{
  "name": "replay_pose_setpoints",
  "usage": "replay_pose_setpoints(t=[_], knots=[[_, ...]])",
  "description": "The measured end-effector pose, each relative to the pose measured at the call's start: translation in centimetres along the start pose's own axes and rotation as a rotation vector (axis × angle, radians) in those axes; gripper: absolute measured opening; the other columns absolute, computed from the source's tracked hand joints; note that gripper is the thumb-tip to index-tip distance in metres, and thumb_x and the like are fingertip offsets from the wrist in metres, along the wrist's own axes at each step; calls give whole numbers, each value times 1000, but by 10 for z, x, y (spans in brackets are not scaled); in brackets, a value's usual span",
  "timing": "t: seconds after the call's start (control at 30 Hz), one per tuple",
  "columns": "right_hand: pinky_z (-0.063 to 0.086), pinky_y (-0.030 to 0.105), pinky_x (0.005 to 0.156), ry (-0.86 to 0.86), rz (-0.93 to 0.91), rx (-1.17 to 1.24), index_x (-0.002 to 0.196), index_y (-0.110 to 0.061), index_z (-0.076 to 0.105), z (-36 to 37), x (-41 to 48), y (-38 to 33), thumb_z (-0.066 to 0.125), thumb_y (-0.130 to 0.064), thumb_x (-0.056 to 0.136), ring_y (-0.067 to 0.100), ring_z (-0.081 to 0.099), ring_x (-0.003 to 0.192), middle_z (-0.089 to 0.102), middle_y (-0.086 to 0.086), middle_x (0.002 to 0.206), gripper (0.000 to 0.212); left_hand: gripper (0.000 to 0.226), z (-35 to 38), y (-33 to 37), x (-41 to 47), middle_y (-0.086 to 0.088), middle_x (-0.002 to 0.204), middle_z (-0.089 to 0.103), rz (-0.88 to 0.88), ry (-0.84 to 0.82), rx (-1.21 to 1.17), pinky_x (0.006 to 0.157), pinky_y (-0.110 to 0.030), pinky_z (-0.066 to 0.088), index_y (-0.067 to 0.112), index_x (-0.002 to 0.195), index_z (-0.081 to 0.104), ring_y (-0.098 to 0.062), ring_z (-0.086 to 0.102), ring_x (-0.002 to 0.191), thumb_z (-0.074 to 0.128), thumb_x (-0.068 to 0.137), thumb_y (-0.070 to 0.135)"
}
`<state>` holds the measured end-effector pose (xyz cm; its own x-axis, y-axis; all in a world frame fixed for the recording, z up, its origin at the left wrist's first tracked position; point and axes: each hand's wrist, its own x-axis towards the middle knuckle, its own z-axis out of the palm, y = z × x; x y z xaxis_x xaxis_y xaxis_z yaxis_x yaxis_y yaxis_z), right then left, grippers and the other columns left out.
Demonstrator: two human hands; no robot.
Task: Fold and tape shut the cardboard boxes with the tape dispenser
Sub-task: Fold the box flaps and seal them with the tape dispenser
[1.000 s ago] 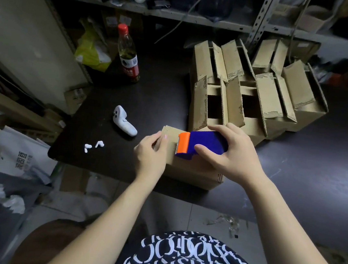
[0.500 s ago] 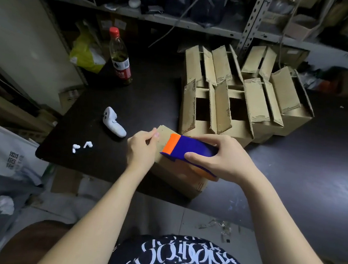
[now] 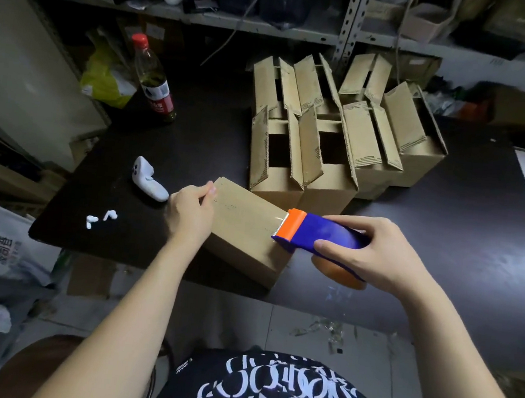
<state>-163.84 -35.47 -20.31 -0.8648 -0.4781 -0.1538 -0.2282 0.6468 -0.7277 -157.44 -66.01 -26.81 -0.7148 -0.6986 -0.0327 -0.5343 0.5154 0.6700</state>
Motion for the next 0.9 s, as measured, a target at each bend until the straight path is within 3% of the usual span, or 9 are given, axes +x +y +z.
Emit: replay_pose_setpoints(t=[0.1,0.17,0.23,0.37,0.57,0.7,0.8,0.83,0.9], knots=[[62,36,83,35,1,6,115,-49,72,7,-6,4,82,-65,72,-1,68,95,71,-32,98,47,45,2,8,-2,-7,133,66,3,-28,139,96,-44,49,23,142,62,-34,61,120,47,106,46],[62,37,84,33,0,41,117,-46,72,9,-9,6,81,-65,73,0,69,97,72,-31,101,50,65,6,12,-6,-5,139,61,17,-74,202,104,-50,47,22,148,55,-33,57,126,49,98,63],[62,38,86,21,-4,73,118,-44,73,9,-13,9,82,-61,74,1,69,98,73,-29,103,47,79,10,11,-9,-5,138,59,41,-86,215,104,-53,48,21,152,49,-32,57,126,54,91,72],[61,38,86,16,-8,119,115,-45,74,13,-21,10,85,-53,76,4,71,96,74,-27,104,42,82,11,4,-8,-2,134,60,43,-75,128,98,-47,52,21,152,50,-30,59,122,60,88,72],[63,42,82,-13,18,185,119,-43,73,19,-35,22,88,-49,77,12,73,92,76,-18,104,46,83,11,2,-6,3,133,60,46,-74,95,90,-38,46,22,151,52,-24,57,123,63,86,73],[60,30,81,10,4,196,117,-40,73,24,-41,28,88,-44,78,9,72,93,76,-19,103,41,81,12,1,-5,2,131,61,64,-66,86,86,-35,44,21,150,53,-23,58,121,65,86,70],[56,19,66,19,62,286,107,-32,74,21,-54,41,89,-29,79,6,74,79,77,-10,94,32,81,12,1,-3,1,129,60,78,-72,75,86,-35,43,19,151,51,-21,57,120,66,88,68],[58,21,62,6,84,341,107,-29,73,21,-59,46,89,-26,79,10,75,76,78,-6,93,32,81,12,1,-3,1,129,60,82,-79,71,86,-35,43,18,151,50,-21,57,121,66,88,67],[64,42,61,-9,114,389,109,-28,66,24,-66,55,91,-32,78,24,77,77,78,1,95,40,81,12,2,-2,1,130,59,95,-99,59,86,-35,42,18,152,49,-20,56,121,67,88,65]])
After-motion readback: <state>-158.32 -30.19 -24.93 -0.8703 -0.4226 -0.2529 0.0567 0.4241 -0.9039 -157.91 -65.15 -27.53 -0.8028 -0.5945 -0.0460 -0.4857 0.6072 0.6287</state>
